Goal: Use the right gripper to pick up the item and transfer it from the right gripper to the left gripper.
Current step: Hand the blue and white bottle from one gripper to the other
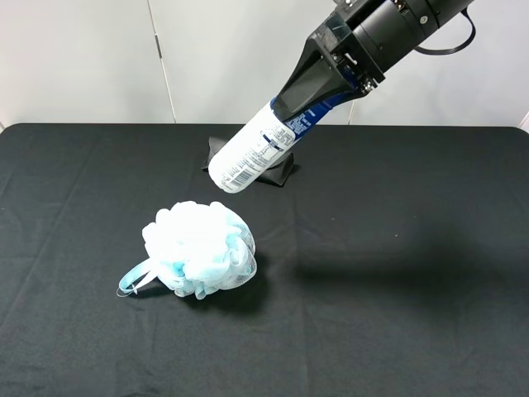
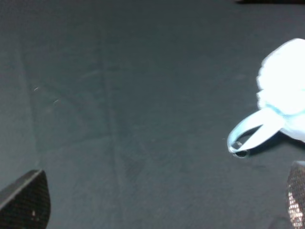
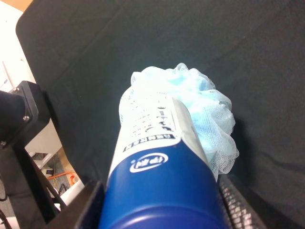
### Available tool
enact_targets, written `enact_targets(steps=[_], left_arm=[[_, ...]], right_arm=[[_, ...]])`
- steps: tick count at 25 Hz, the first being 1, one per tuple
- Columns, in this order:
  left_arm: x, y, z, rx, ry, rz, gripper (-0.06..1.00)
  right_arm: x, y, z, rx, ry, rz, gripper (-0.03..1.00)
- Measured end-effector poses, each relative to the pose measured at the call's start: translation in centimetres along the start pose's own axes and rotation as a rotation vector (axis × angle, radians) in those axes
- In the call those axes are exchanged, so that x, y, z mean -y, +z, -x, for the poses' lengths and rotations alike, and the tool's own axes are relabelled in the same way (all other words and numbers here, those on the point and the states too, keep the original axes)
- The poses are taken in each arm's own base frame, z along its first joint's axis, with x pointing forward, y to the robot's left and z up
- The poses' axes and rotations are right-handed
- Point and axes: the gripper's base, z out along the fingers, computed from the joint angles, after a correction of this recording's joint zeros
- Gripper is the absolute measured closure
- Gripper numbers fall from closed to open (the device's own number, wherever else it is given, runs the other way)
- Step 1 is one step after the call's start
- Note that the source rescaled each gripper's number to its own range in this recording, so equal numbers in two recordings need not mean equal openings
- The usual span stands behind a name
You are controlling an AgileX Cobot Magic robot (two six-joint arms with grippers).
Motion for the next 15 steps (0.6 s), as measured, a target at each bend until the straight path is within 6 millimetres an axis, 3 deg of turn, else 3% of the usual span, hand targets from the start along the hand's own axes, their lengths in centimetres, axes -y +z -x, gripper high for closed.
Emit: enact_targets(steps=[15], left_arm=[[0.4,2.9,6.3,-0.054,0.351,-0.245,-0.02]], right_arm=[[0.0,0.0,0.2,0.024,0.010,0.003,0.97]])
